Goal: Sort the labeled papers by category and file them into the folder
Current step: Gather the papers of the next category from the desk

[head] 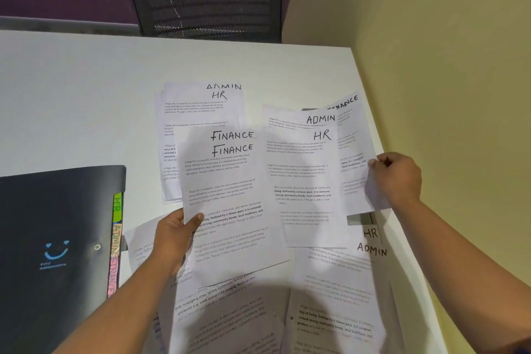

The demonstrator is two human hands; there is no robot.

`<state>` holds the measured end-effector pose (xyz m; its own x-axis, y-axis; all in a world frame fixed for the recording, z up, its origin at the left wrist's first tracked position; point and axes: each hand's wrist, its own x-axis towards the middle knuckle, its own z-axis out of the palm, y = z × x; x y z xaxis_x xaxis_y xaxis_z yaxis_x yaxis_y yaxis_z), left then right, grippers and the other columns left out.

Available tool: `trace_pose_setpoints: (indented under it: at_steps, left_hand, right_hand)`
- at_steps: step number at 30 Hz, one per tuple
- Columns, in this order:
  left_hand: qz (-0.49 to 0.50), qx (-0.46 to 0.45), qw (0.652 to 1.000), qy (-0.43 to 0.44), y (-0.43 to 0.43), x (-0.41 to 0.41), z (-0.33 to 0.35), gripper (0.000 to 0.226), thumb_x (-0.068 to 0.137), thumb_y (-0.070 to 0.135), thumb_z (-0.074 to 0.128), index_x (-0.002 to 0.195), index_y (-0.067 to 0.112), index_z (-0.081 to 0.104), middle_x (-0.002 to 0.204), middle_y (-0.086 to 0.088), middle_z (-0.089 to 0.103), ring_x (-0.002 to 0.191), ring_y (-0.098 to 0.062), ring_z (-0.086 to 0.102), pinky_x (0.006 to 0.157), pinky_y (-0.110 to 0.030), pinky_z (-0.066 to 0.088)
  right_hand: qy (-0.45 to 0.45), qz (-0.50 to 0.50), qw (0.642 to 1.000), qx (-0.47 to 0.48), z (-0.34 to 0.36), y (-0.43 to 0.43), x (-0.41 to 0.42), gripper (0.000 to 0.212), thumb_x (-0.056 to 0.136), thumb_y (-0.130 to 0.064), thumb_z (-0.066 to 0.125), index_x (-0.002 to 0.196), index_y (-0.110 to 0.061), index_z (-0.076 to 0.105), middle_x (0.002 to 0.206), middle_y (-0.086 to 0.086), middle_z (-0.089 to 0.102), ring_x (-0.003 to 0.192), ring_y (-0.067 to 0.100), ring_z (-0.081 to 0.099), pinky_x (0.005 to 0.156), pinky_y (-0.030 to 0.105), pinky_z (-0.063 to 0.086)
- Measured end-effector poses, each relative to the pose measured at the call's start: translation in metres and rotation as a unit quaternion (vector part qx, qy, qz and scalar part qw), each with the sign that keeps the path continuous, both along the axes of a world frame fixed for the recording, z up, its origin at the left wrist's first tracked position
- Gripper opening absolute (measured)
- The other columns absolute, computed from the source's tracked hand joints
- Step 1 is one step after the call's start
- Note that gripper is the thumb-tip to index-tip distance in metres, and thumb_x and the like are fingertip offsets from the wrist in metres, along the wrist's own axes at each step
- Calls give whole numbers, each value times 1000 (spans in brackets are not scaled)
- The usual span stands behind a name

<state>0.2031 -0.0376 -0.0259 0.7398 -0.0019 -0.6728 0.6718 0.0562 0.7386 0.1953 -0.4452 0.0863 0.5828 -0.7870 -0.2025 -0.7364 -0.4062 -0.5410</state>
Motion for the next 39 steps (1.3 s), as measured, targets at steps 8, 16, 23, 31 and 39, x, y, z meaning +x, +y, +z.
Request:
trace_pose_setpoints:
  at_steps: [8,16,23,31,39]
  left_hand:
    - [17,-16,1000,18,-9,-1,19,21,91,3,66,110,11,70,99,-19,76,68,-15,71,93,-52,51]
    - [43,-60,997,34,-7,-19,54,22,92,6,66,112,14,71,104,-9,77,88,-29,75,75,-47,61]
    - [-25,-91,995,-15,-5,-66,108,24,93,3,63,115,10,68,111,-10,75,91,-24,75,67,-34,62]
    - [-27,-122,991,39,-10,-122,150,39,97,45,53,100,12,73,99,-18,75,88,-34,70,76,-44,58]
    - [-73,-114,988,-73,8,-137,153,31,90,8,67,121,10,65,118,-12,72,107,-30,70,96,-50,53]
  right_hand:
    - [-117,-18,992,-49,62,-27,-30,18,91,-21,63,102,-15,75,91,3,71,89,26,67,86,34,53]
    - [-280,-80,946,142,106,-5,-95,25,92,-14,66,115,-4,68,110,20,72,82,18,69,93,37,57]
    - [-177,-25,928,326,67,93,-152,7,92,-9,67,94,-10,73,95,18,76,75,26,67,76,41,56]
    - [-28,162,883,440,45,163,-169,25,97,-9,61,121,-10,65,105,4,78,97,31,74,82,38,58]
    - [-73,222,909,346,48,168,-174,14,93,-10,67,105,-15,73,99,-1,79,91,19,76,78,40,62]
